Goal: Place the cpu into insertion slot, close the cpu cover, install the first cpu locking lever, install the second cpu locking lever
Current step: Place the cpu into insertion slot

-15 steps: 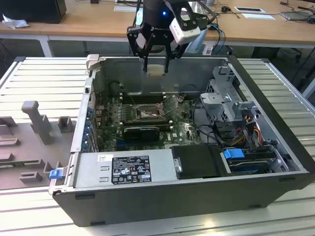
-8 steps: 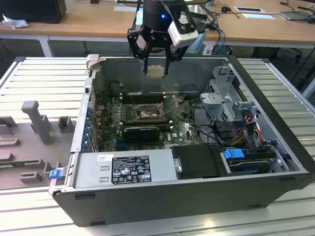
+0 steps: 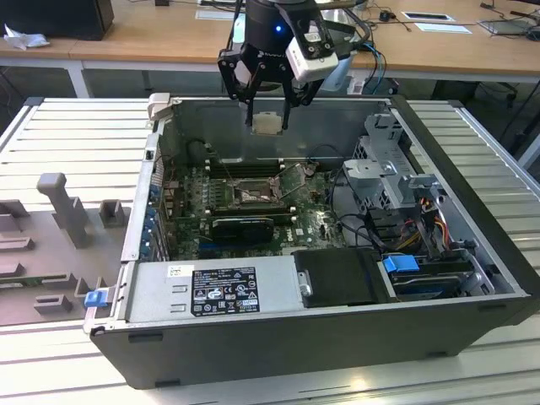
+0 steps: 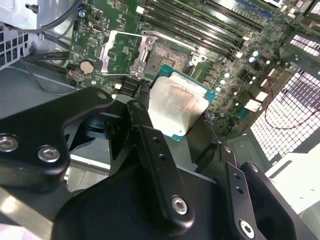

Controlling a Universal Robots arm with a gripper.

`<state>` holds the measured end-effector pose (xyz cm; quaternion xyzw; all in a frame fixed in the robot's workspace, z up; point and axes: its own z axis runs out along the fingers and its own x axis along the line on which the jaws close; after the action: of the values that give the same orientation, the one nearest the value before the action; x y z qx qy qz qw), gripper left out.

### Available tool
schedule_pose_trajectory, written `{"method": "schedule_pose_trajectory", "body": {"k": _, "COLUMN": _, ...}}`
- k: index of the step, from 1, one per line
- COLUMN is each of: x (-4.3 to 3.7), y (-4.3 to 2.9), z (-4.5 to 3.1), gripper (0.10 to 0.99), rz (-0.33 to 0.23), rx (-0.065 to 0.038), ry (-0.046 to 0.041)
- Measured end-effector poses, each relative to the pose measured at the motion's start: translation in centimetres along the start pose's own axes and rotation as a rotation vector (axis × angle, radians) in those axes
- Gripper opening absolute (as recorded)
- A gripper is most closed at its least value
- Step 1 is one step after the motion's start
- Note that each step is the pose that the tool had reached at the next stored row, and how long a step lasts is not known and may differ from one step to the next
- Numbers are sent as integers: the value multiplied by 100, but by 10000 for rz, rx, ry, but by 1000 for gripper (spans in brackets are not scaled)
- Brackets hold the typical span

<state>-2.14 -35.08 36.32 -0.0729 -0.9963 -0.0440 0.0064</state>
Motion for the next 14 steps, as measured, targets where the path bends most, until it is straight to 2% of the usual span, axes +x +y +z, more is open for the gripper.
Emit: {"method": "schedule_pose_trajectory", "body": {"k": 14, "x": 0, "y": -1, "z": 11, "gripper": 541, "rz": 920, "rx": 20, "ry": -85}}
